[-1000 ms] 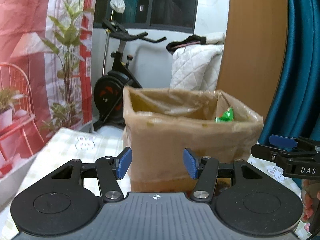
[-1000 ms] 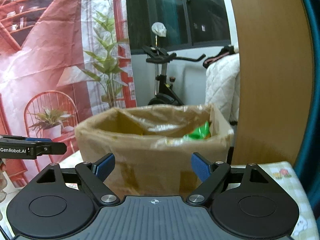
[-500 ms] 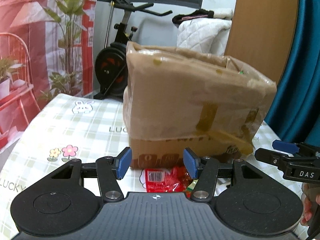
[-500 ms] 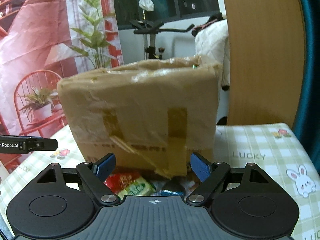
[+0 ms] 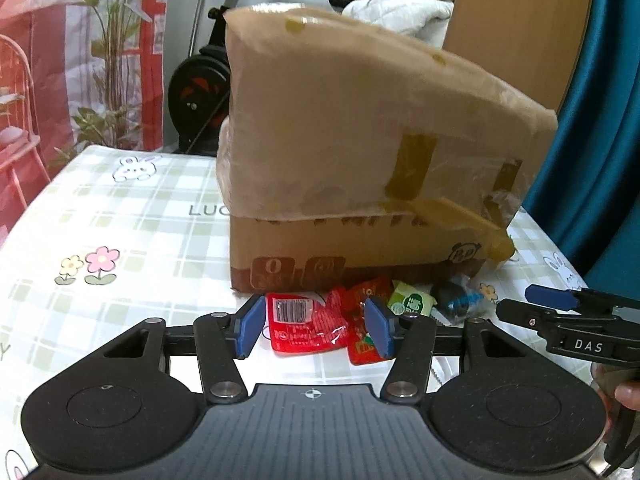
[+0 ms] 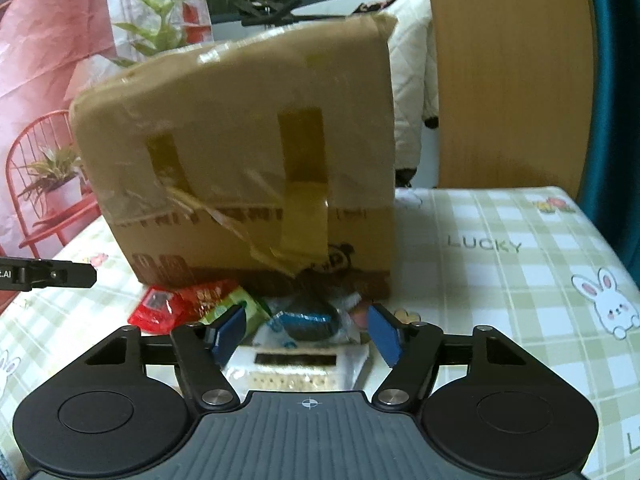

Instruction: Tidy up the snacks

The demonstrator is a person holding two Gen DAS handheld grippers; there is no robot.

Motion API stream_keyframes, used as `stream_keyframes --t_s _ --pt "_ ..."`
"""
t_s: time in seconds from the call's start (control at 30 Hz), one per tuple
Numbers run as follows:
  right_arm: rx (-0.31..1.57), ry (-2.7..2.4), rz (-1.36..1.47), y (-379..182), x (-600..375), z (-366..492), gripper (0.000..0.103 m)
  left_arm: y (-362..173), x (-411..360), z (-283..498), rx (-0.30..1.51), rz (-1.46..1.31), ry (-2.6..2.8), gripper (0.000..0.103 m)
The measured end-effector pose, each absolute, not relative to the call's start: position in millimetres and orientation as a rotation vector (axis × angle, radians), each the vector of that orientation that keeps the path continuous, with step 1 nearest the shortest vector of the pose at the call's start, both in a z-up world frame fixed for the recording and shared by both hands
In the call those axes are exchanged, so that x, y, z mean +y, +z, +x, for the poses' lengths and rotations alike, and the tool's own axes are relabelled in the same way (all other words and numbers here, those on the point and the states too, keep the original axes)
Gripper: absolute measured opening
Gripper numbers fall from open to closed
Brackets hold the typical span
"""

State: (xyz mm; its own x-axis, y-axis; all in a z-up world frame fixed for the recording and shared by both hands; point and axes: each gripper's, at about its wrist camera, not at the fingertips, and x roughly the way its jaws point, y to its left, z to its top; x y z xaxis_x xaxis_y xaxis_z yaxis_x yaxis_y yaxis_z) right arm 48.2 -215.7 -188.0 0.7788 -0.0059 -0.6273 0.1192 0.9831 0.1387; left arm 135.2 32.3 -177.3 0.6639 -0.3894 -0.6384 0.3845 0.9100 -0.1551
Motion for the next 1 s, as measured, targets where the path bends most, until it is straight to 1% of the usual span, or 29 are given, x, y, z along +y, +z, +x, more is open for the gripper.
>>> stream_keyframes --t_s 0.13,0.2,0.27,0.3,0.37,0.53,0.67,0.7,1.0 --pt "0.698 -0.063 0.176 -199 -219 54 0.057 -186 27 139 0.747 -0.004 -0.448 0.054" --pt "0.703 -0.058 0.185 -203 -219 58 0.052 -191 25 139 0.757 -0.001 -0.457 0.052" --pt "0.702 -0.030 0.194 -202 -217 63 0.047 -194 24 141 0.767 0.001 -0.464 0.049" --pt "0.703 -0.012 0.198 -203 -214 66 0.045 -196 24 141 0.773 0.000 -0.467 0.045" --pt "0.705 0.031 0.199 -204 -203 72 0.044 -199 26 143 0.784 -0.007 -0.468 0.044" --pt "0.761 0.101 0.244 -213 -177 92 0.044 -200 33 147 0.788 -0.018 -0.458 0.042" --pt "0.799 0.077 0.284 -220 -165 112 0.045 -202 41 151 0.790 -0.028 -0.446 0.041" --pt "0.811 0.066 0.291 -222 -163 117 0.047 -203 43 152 0.791 -0.033 -0.443 0.041" --pt "0.868 -0.003 0.233 -231 -148 144 0.049 -212 57 156 0.804 -0.094 -0.436 0.040"
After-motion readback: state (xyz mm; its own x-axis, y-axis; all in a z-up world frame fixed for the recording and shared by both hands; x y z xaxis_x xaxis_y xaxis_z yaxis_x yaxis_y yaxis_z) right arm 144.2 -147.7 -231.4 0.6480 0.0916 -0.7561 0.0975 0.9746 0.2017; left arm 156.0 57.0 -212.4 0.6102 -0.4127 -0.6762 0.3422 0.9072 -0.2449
